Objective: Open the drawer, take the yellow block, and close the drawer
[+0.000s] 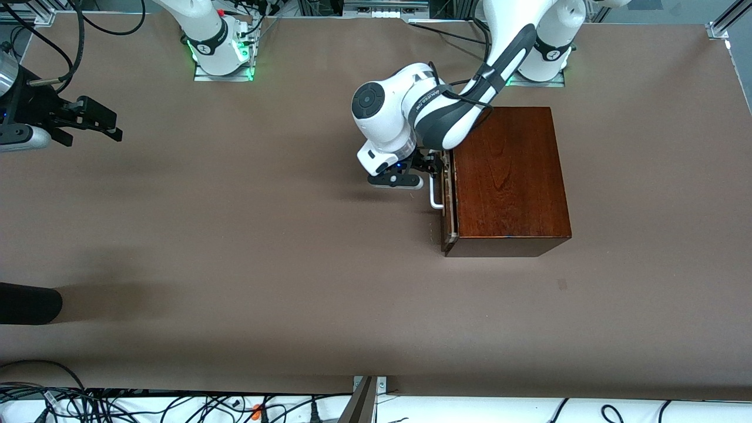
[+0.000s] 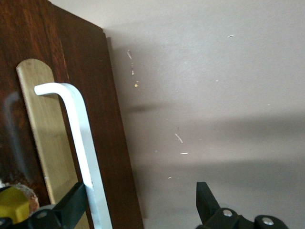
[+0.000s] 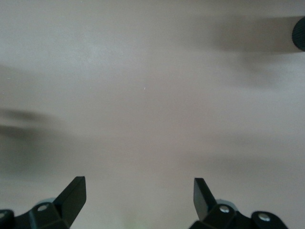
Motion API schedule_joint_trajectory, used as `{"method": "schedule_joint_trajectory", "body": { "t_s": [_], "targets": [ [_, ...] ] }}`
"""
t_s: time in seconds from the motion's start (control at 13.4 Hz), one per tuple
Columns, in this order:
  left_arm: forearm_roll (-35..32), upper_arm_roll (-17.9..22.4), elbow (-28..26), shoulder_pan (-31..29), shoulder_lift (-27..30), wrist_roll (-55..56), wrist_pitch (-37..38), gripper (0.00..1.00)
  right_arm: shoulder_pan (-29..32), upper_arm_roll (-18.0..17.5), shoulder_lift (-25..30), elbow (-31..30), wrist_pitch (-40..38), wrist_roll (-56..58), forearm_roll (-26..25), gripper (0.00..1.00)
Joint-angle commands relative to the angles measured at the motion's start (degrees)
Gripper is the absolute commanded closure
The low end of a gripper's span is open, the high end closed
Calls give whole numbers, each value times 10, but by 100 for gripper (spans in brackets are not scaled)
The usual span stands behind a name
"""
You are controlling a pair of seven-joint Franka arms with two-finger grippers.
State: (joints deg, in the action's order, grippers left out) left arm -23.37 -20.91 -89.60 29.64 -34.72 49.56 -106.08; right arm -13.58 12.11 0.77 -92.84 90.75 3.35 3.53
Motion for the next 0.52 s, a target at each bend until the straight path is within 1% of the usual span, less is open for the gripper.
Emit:
{"method": "schedule_joint_trajectory", "body": {
  "t_s": [0.0,0.22,0.45],
  "targets": [
    [29,-1,11,13,-17,10,-61,0,2,-2,-3,10,-1,-1,1,0],
    [41,-1,13,15,-24,10,-101,0,2,-2,-3,10,-1,-1,1,0],
    [54,-1,42,17,-40,10,-112,0,2,-2,-3,10,-1,-1,1,0]
  ]
}}
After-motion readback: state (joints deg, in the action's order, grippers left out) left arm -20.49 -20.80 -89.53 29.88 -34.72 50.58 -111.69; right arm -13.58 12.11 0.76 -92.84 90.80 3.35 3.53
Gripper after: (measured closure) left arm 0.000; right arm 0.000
